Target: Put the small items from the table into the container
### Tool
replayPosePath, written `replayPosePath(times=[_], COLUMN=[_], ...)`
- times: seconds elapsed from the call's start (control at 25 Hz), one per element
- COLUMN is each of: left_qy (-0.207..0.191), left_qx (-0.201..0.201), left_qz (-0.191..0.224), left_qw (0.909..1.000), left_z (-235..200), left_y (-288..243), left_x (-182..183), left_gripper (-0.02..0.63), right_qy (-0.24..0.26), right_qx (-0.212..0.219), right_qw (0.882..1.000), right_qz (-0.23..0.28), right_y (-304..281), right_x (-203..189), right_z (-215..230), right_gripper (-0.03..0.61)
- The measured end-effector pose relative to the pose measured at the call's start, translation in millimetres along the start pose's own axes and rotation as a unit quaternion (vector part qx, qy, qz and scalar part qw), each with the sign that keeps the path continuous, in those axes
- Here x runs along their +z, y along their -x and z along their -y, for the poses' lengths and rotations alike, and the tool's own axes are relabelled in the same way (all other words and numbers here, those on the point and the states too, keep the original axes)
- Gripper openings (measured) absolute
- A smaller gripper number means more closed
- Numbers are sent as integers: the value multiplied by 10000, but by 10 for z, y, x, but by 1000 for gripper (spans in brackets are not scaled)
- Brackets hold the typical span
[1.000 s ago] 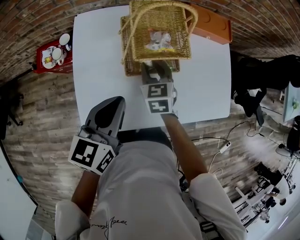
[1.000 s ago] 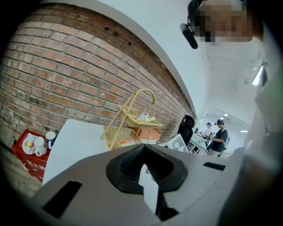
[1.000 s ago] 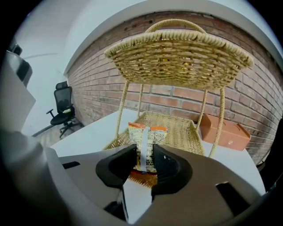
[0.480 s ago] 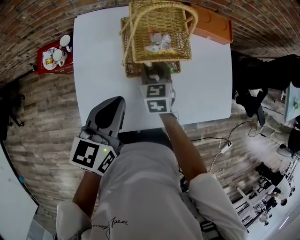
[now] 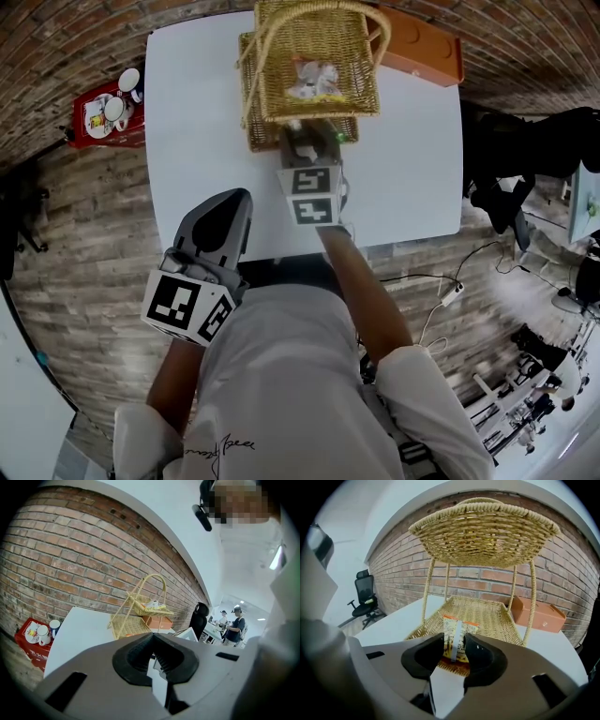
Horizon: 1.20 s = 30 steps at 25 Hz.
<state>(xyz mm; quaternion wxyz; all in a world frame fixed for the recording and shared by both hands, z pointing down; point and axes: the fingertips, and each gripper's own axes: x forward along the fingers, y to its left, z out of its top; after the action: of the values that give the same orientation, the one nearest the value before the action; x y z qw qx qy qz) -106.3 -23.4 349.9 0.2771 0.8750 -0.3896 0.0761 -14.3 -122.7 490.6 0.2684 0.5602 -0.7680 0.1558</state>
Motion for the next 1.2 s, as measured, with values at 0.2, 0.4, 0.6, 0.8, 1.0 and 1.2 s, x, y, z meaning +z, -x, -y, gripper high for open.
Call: replayPosePath(times=[0.2, 0.4, 0.6, 0.8, 1.0, 1.2], left_qy=[20, 25, 13, 40, 18, -7], left_qx=[15, 5, -22, -24, -11, 29], left_qz=[21, 57, 114, 189, 271, 371], left_qw=[10000, 10000, 9999, 9998, 9996, 9993], left_z=[21, 50, 85, 136, 179, 263], left_y=[-24, -16, -18, 1, -40, -117], left_x=[-21, -38, -21, 3, 37, 83], left_gripper=[9, 9, 9, 9, 9, 9], right_qy=[-42, -189, -223, -235, -315, -194], right_qx=[121, 227, 252, 328, 521, 841], right_qw=[9999, 9994, 9991, 9985, 9971, 9954], right_qz=[112, 188, 256, 367, 457, 415], right_y=[60, 143, 244, 393, 557, 716], right_x=[15, 8, 36, 125, 243, 253], right_z=[-31, -62, -49, -51, -94, -161], right_gripper=[135, 163, 164, 163, 163, 161])
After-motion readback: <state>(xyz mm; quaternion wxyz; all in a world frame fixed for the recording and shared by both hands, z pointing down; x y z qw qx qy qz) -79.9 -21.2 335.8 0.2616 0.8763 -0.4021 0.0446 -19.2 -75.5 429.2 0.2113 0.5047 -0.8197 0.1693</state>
